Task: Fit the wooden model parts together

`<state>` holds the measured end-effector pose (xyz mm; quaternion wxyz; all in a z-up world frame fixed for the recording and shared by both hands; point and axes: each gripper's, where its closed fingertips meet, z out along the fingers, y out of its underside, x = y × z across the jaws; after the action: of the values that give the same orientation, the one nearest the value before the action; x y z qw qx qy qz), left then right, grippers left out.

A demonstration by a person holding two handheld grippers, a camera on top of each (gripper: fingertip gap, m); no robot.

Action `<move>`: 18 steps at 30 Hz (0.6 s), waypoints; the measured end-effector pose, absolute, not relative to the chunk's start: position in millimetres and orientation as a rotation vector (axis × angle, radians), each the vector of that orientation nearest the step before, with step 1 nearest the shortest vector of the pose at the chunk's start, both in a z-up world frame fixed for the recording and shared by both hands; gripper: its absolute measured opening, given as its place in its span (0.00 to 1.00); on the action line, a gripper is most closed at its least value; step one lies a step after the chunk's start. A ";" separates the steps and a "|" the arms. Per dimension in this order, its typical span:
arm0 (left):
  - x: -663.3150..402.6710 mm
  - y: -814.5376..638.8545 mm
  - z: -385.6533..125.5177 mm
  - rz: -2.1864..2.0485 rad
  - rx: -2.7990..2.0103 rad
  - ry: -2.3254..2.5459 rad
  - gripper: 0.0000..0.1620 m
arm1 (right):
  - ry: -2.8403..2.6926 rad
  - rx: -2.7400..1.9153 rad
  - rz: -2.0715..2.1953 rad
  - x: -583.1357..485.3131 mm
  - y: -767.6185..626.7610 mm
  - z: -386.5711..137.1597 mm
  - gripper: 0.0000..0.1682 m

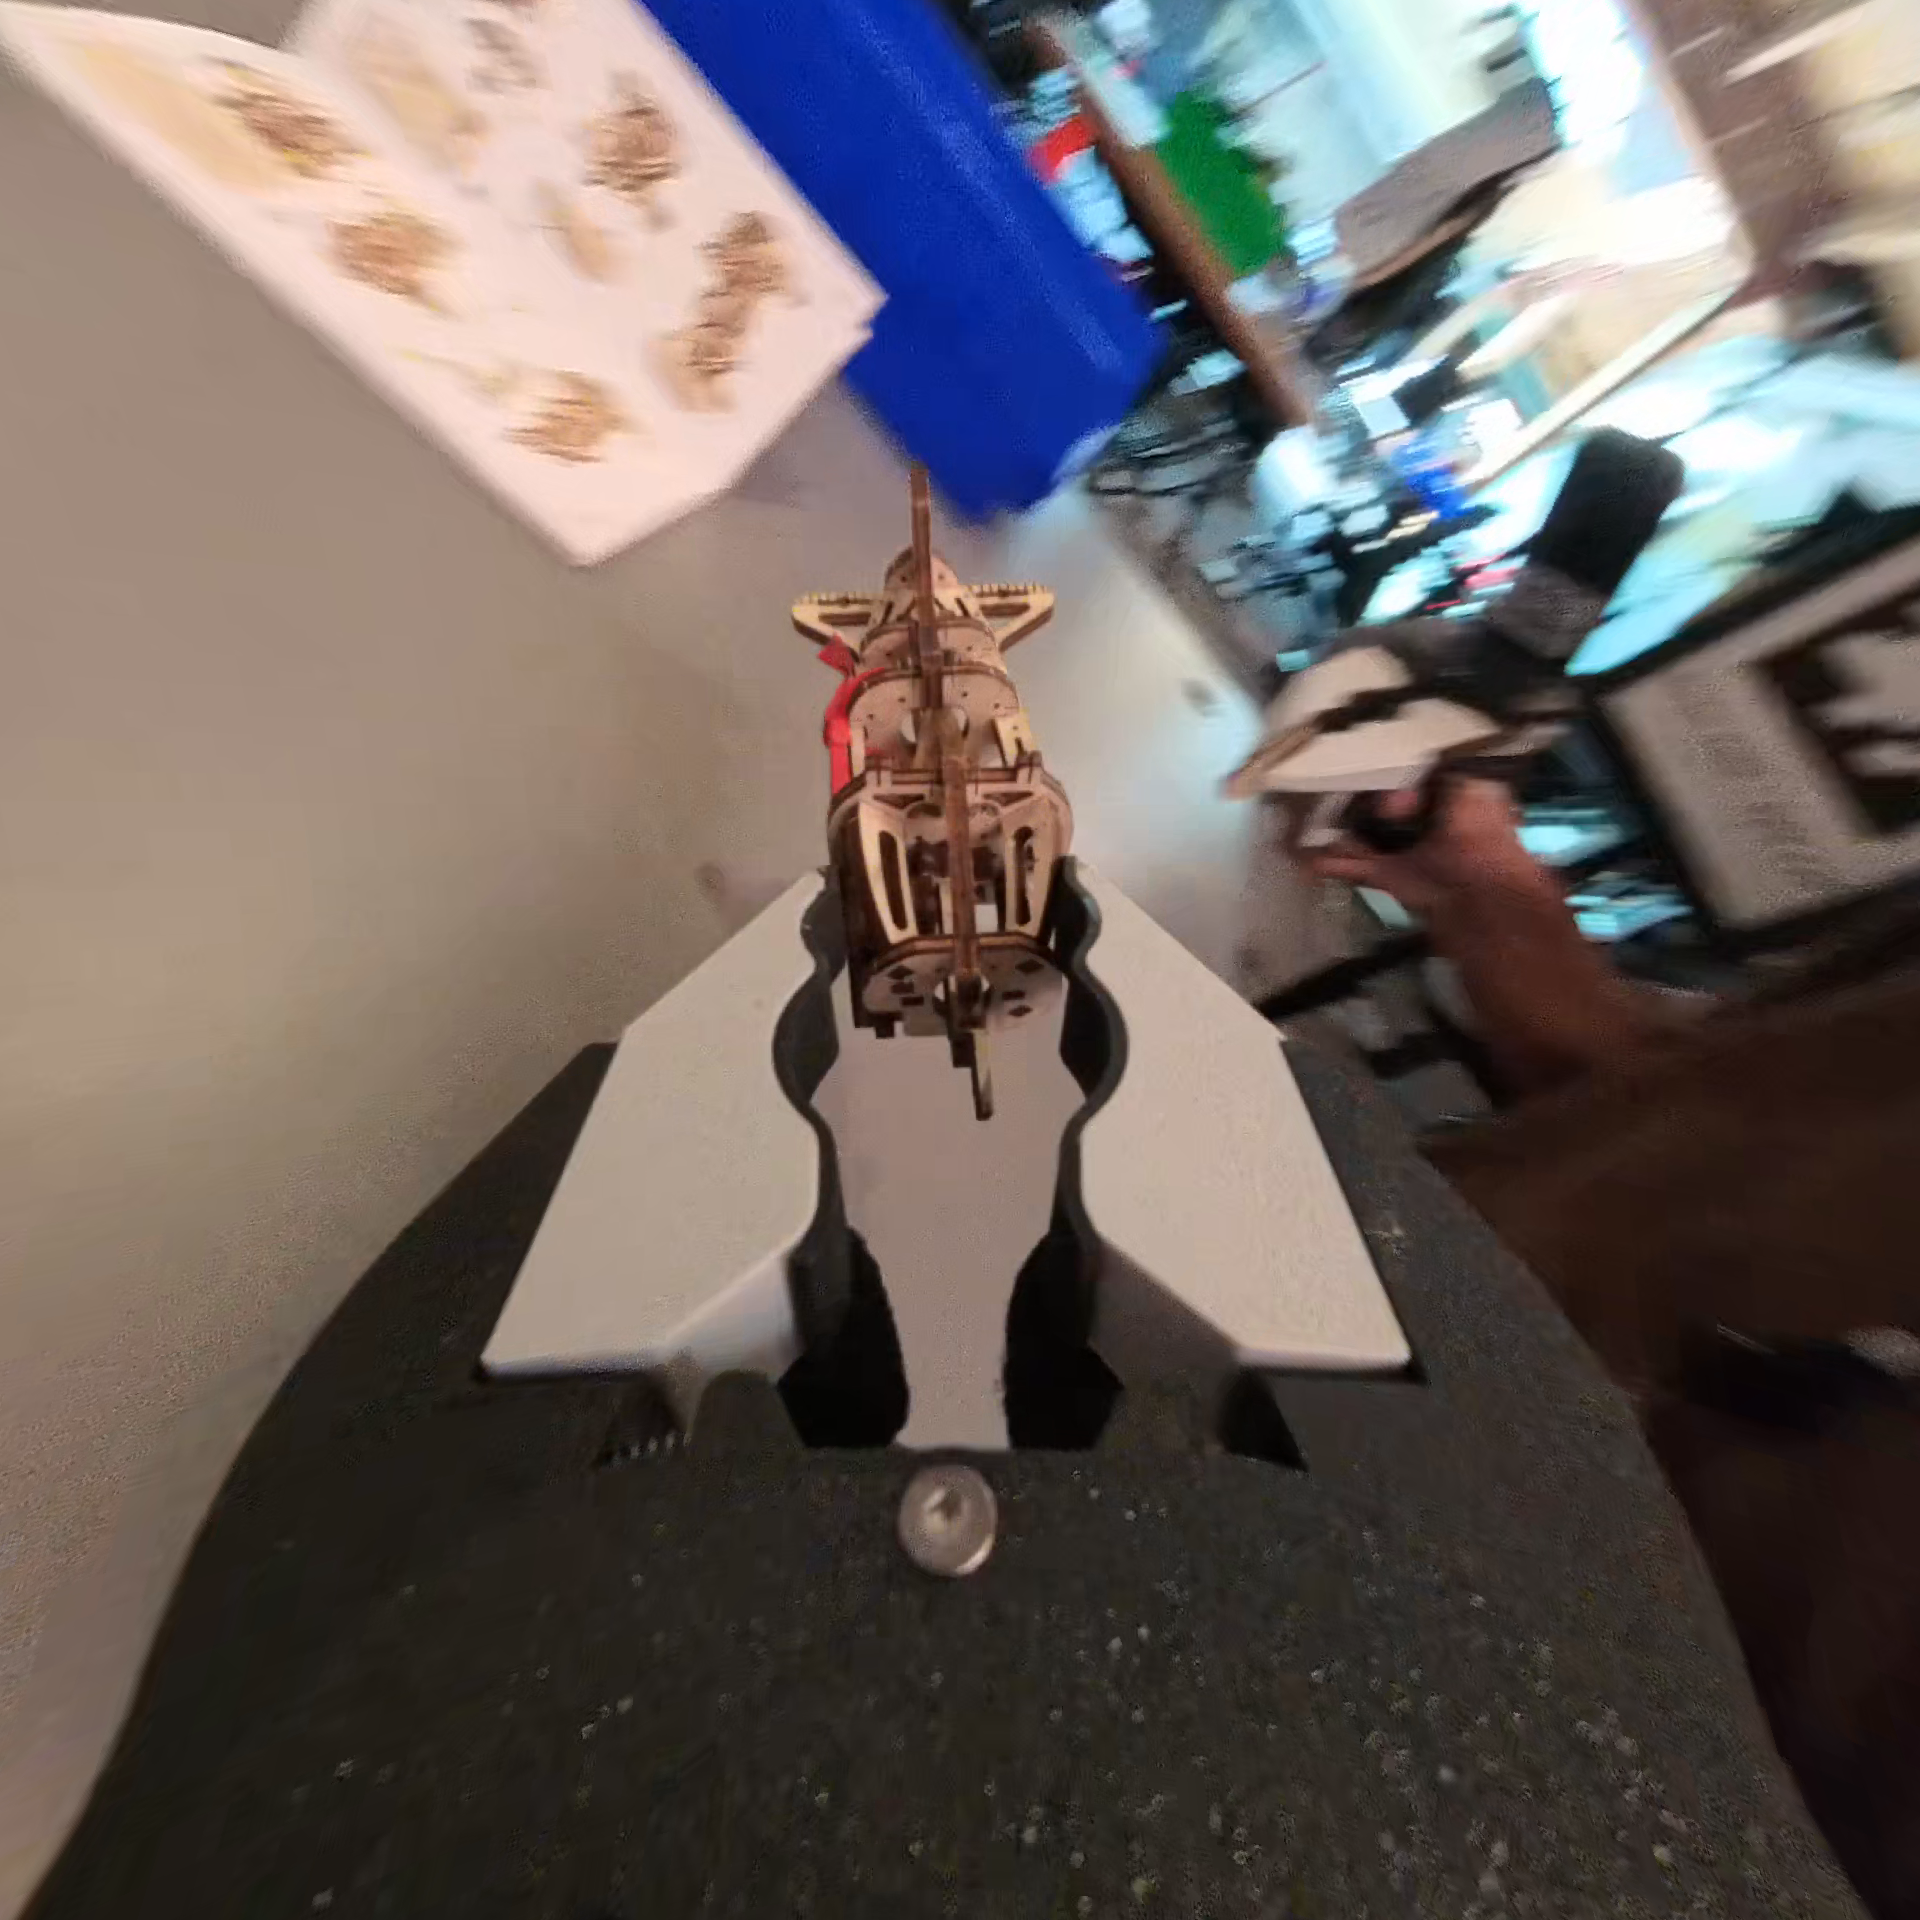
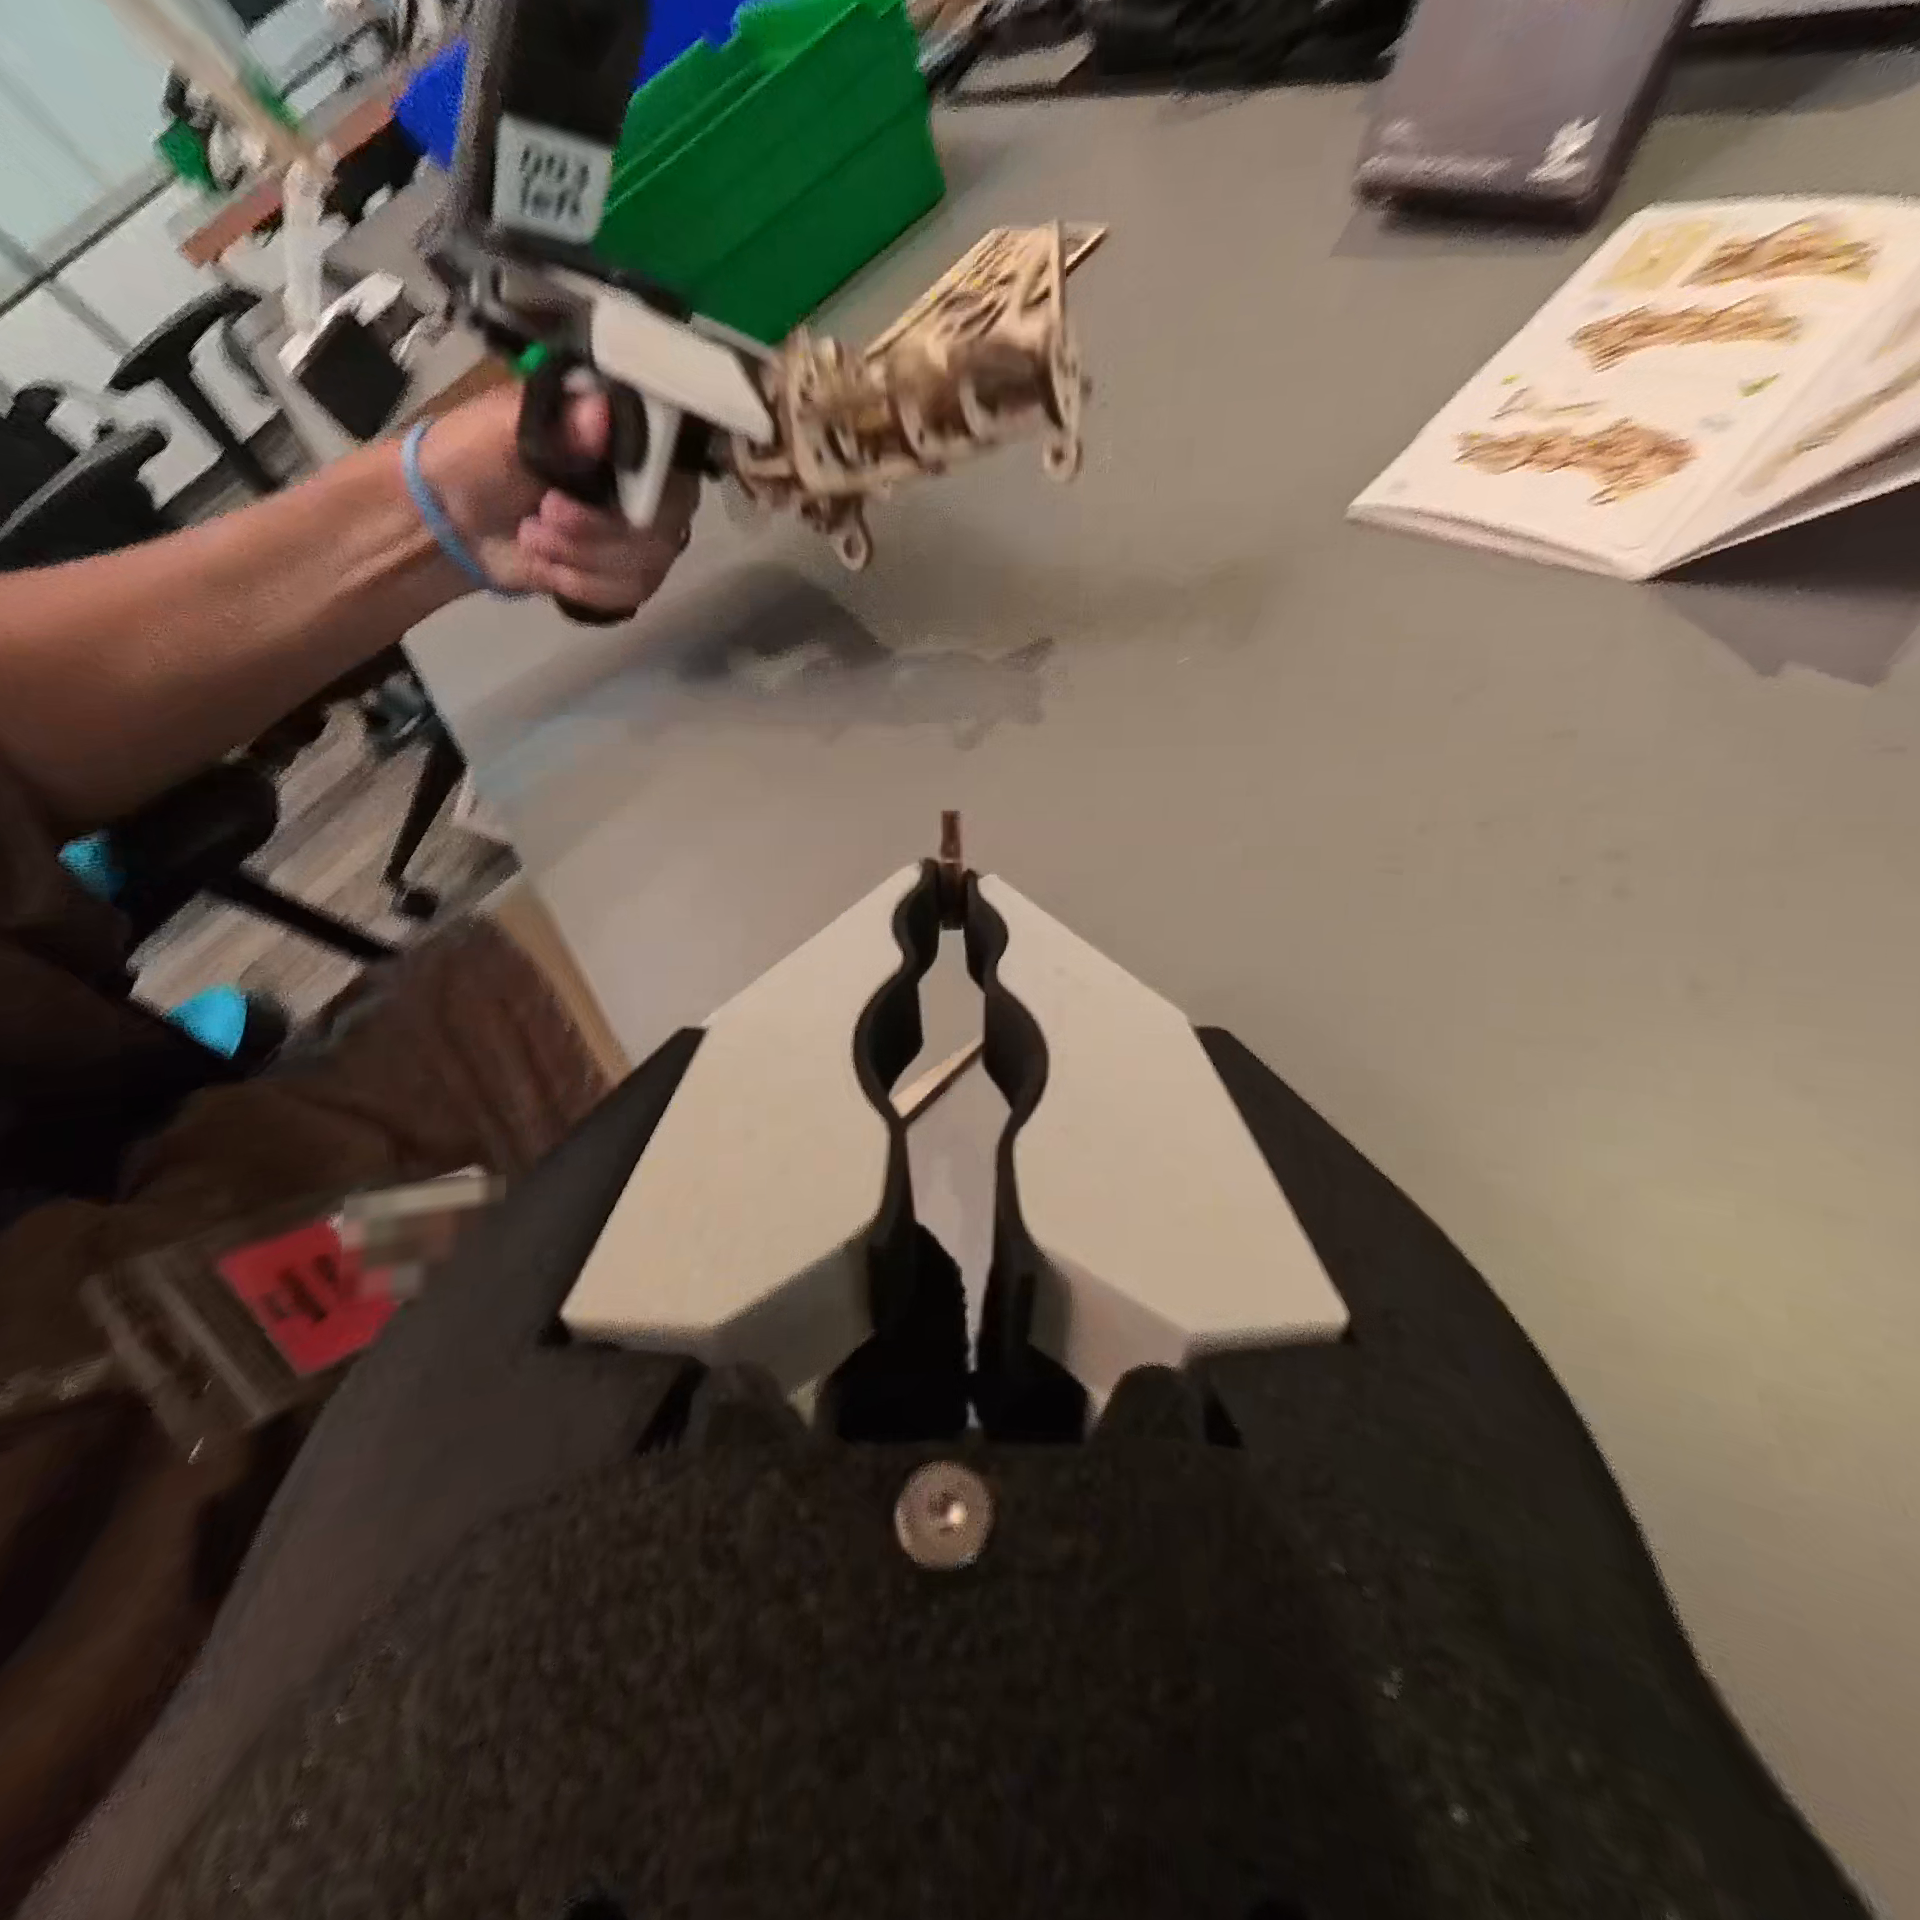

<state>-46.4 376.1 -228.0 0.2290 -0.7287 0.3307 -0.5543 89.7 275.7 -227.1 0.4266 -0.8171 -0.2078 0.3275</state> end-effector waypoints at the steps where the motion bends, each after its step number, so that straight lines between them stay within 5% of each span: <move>1: -48.4 364.9 -219.0 -1.643 -1.959 0.929 0.23 | -0.569 -2.060 0.845 85.8 271.3 -228.2 0.02; 8: -54.6 304.4 -173.5 -2.070 -1.685 1.103 0.23 | -0.818 -2.000 1.079 57.7 261.4 -180.1 0.01; 18: -53.1 272.7 -171.1 -2.038 -1.643 1.316 0.23 | -1.293 -2.190 1.116 45.9 255.8 -155.9 0.01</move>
<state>-53.1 272.7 -171.1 0.1055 -0.5577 0.4467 -0.6916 45.9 255.8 -155.9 0.1808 -0.7755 -0.4579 0.3953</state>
